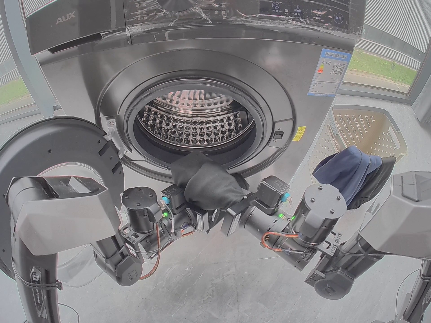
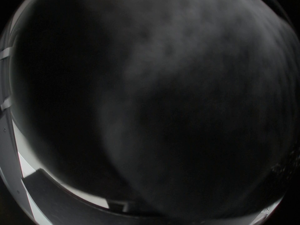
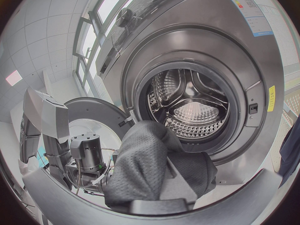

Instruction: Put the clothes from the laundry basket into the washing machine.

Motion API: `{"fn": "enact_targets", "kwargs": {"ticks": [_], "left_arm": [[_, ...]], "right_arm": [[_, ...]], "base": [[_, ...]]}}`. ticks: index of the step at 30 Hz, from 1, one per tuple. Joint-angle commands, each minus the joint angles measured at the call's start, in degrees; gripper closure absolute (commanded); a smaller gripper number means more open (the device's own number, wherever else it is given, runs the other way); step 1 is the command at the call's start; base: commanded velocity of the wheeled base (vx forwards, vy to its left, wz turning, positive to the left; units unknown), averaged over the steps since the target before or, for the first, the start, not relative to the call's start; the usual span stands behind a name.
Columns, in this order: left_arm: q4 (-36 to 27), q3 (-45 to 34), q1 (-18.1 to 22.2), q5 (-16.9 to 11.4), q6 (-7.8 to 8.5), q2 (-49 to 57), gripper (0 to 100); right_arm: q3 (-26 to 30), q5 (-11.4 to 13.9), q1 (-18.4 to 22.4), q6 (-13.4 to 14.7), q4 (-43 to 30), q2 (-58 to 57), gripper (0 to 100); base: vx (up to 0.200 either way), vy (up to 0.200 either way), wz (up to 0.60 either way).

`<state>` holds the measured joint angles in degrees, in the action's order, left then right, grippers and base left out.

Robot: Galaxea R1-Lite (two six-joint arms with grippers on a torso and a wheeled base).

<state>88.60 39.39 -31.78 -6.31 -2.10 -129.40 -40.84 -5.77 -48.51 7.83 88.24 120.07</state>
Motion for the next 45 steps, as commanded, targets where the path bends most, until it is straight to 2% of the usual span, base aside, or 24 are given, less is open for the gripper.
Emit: {"fn": "enact_targets", "kwargs": {"ticks": [1,6,12,18,24,27,33,34,37,40,41,42,43,44,45], "left_arm": [[-0.01,1.13,0.14,0.34,-0.45,0.73,100],[-0.01,-1.51,-0.04,0.51,-1.24,4.25,100],[-0.01,-5.02,-0.21,0.51,-1.16,8.82,100],[0.08,-10.30,-0.39,0.51,-1.42,13.65,100],[0.08,-11.53,-0.04,0.51,-1.95,15.23,100],[0.08,-11.53,-0.39,0.51,-3.35,16.29,100],[0.08,-11.53,-0.30,0.60,-3.53,16.64,100],[0.08,-11.53,-0.30,0.60,-3.53,16.64,100],[0.08,-11.44,-0.21,0.60,-3.62,16.73,100],[0.08,-10.82,0.23,1.48,-3.88,17.25,100],[0.08,-11.26,0.23,3.24,-4.41,18.31,100],[0.08,-11.79,0.14,3.85,-4.93,19.10,100],[0.08,-11.79,0.14,3.85,-4.93,19.10,100],[0.08,-13.20,0.14,4.21,-6.34,20.95,100],[0.08,-14.16,0.23,4.21,-7.22,22.00,100]], "right_arm": [[1.20,0.05,1.48,0.17,0.18,-0.97,100],[1.20,-0.03,4.56,0.61,-0.43,-1.15,100],[2.61,-0.12,6.14,1.31,-0.43,-0.45,100],[3.22,-0.12,5.88,1.23,-0.26,1.22,100],[3.57,-0.12,5.00,1.23,-0.43,2.72,100],[5.07,-0.03,3.33,0.87,-0.17,3.51,100],[4.63,-0.12,1.84,0.52,0.18,2.72,100],[4.54,-0.12,1.92,0.52,0.18,2.45,0],[5.07,0.05,2.54,0.61,0.27,0.78,0],[8.14,1.02,2.72,0.52,-0.34,-2.20,0],[11.92,1.99,2.72,0.00,-0.52,-4.05,0],[15.35,2.87,2.80,-1.06,-0.52,-5.02,0],[15.35,2.87,2.80,-1.06,-0.52,-5.02,0],[19.04,4.45,3.59,-2.82,0.18,-6.07,0],[20.01,5.24,4.03,-2.99,0.27,-6.33,0]], "base": [[0.000,0.000,0.00],[0.000,0.000,0.00],[0.000,0.000,0.00],[0.000,0.000,0.00],[0.000,0.000,0.00],[0.000,0.000,0.00],[0.000,0.000,0.00],[0.000,0.000,0.00],[0.000,0.000,0.00],[0.000,0.000,0.00],[0.000,0.000,0.00],[0.000,0.000,0.00],[0.000,0.000,0.00],[0.000,0.000,0.00],[0.000,0.000,0.00]]}}
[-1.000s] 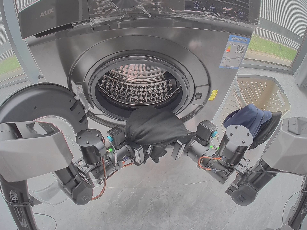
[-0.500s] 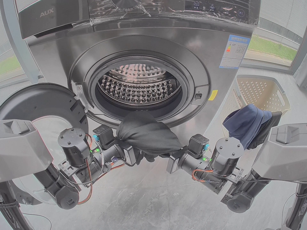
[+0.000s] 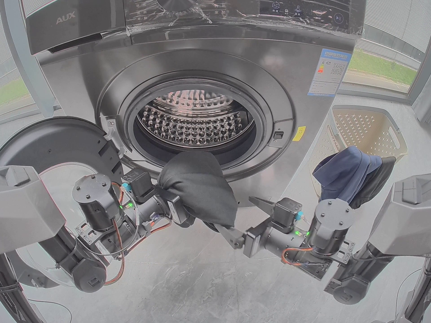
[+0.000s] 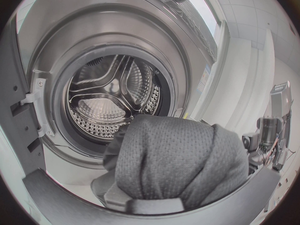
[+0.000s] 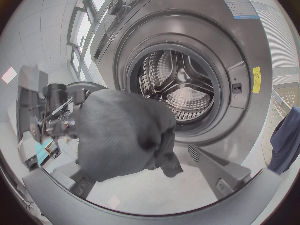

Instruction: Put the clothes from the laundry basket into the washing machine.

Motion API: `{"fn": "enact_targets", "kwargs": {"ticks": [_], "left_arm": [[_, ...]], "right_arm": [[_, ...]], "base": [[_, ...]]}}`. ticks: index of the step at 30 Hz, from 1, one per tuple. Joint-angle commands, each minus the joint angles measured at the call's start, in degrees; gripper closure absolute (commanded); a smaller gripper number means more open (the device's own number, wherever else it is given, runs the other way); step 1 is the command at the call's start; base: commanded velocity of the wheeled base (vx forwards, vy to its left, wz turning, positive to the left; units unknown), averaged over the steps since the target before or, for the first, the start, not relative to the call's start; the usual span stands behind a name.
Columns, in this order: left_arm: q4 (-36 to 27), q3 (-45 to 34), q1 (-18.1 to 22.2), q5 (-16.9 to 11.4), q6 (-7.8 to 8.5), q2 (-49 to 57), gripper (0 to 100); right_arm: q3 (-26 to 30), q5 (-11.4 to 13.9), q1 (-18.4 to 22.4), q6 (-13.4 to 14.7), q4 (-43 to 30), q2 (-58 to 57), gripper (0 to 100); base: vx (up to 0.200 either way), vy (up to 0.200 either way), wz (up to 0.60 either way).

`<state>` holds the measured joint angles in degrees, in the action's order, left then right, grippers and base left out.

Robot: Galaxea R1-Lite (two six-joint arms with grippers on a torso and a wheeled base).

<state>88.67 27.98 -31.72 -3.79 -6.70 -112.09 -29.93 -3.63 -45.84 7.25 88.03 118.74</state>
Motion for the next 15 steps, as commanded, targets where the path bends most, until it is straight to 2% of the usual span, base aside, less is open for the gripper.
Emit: {"fn": "enact_targets", "kwargs": {"ticks": [1,2,3,4,6,11,15], "left_arm": [[0.01,-3.81,0.17,1.77,-3.75,5.74,100],[0.01,-5.13,0.17,1.77,-4.72,6.80,100],[0.01,-5.13,0.17,1.77,-4.72,6.80,100],[0.01,-8.03,0.17,1.68,-5.86,8.91,100],[0.01,-10.49,0.08,1.59,-6.13,11.28,100],[-0.08,-11.45,0.17,1.51,-5.42,11.99,100],[-0.08,-11.45,0.43,1.42,-5.86,11.46,100]], "right_arm": [[10.42,4.42,2.15,-2.60,0.48,-5.45,0],[11.56,5.83,2.86,-2.60,0.57,-6.15,0],[11.73,5.92,2.95,-2.60,0.57,-6.32,0],[12.79,7.94,3.30,-2.33,0.57,-8.96,0],[13.32,8.73,3.39,-1.80,0.39,-12.48,0],[12.97,8.20,5.76,0.22,-0.23,-15.20,0],[13.49,7.32,11.03,-0.75,0.48,-13.09,0]], "base": [[0.000,0.000,0.00],[0.000,0.000,0.00],[0.000,0.000,0.00],[0.000,0.000,0.00],[0.000,0.000,0.00],[0.000,0.000,0.00],[0.000,0.000,0.00]]}}
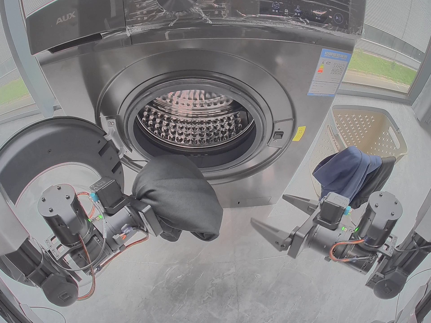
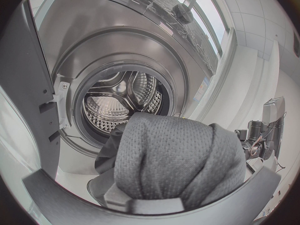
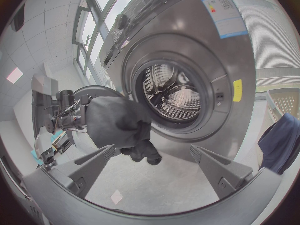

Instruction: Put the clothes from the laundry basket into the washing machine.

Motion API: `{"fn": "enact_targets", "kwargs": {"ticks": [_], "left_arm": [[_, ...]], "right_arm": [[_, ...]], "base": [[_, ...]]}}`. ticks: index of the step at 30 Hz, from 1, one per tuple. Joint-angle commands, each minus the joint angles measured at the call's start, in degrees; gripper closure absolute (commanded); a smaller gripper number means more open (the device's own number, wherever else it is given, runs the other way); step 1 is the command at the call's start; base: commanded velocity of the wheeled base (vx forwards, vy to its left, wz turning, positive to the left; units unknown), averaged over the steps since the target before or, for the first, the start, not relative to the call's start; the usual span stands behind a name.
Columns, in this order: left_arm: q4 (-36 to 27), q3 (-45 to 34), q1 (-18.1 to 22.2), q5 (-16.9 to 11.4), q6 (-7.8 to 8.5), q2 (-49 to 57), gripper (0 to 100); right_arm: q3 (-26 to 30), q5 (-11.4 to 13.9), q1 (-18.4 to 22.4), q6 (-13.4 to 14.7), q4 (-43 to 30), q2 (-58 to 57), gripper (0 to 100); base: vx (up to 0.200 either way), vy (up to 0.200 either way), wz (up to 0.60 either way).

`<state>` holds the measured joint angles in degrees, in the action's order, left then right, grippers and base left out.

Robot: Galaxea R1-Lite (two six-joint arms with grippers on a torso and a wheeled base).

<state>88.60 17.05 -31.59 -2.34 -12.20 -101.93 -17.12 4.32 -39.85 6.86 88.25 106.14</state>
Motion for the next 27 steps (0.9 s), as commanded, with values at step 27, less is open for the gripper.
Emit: {"fn": "enact_targets", "kwargs": {"ticks": [27], "left_arm": [[0.08,-2.20,3.02,-0.21,4.38,-0.03,100]], "right_arm": [[0.50,-1.77,12.17,-0.80,0.26,2.05,0]], "base": [[0.000,0.044,0.00]]}}
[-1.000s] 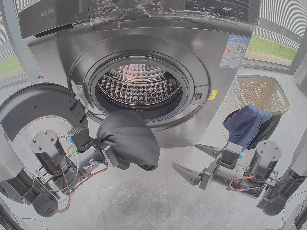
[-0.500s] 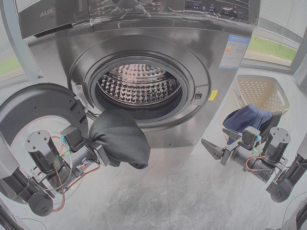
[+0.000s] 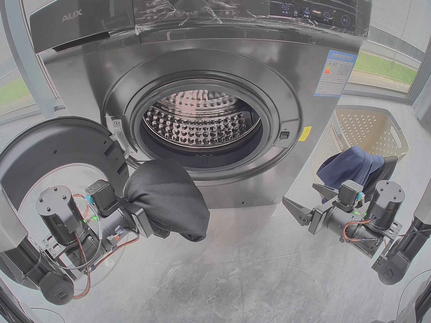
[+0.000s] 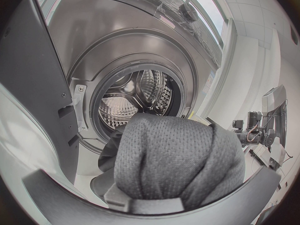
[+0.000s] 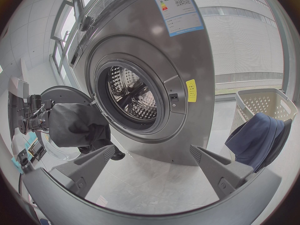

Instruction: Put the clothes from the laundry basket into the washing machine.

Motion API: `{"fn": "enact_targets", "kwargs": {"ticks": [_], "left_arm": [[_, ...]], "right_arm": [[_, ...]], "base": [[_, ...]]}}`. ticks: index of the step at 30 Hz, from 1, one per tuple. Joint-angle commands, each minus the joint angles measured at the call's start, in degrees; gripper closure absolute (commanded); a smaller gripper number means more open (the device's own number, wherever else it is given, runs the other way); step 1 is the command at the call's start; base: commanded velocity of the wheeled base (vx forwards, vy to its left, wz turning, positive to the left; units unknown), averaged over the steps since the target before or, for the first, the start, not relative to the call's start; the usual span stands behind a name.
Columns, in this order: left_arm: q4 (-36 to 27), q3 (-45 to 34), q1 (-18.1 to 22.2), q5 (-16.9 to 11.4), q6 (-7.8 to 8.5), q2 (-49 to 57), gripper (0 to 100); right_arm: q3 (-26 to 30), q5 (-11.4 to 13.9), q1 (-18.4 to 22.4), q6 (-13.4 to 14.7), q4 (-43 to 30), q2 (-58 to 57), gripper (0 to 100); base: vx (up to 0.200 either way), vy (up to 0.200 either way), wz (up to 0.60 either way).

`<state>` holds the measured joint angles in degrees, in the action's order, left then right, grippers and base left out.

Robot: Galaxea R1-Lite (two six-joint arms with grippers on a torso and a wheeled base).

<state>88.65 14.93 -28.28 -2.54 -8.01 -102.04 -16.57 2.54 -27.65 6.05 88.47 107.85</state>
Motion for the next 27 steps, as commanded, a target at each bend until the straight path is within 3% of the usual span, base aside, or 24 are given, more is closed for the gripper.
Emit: {"fn": "enact_targets", "kwargs": {"ticks": [1,8,20,27], "left_arm": [[0.03,-0.08,-0.28,-0.01,0.54,-0.01,100],[0.03,-0.52,-0.37,-0.01,1.15,-0.45,100],[0.03,-0.43,-0.63,-0.01,1.24,-1.06,100],[0.03,-0.26,-1.16,0.07,1.24,-1.06,100]], "right_arm": [[-0.04,0.01,-0.13,0.11,0.04,0.34,0],[-0.04,-0.07,-0.56,0.02,0.04,0.52,0],[-0.04,-0.69,-2.67,-0.07,0.04,0.52,0],[0.04,-1.57,-4.26,-0.07,0.04,0.43,0]], "base": [[0.000,0.000,0.00],[0.000,0.000,0.00],[0.200,0.000,0.00],[0.000,0.000,0.00]]}}
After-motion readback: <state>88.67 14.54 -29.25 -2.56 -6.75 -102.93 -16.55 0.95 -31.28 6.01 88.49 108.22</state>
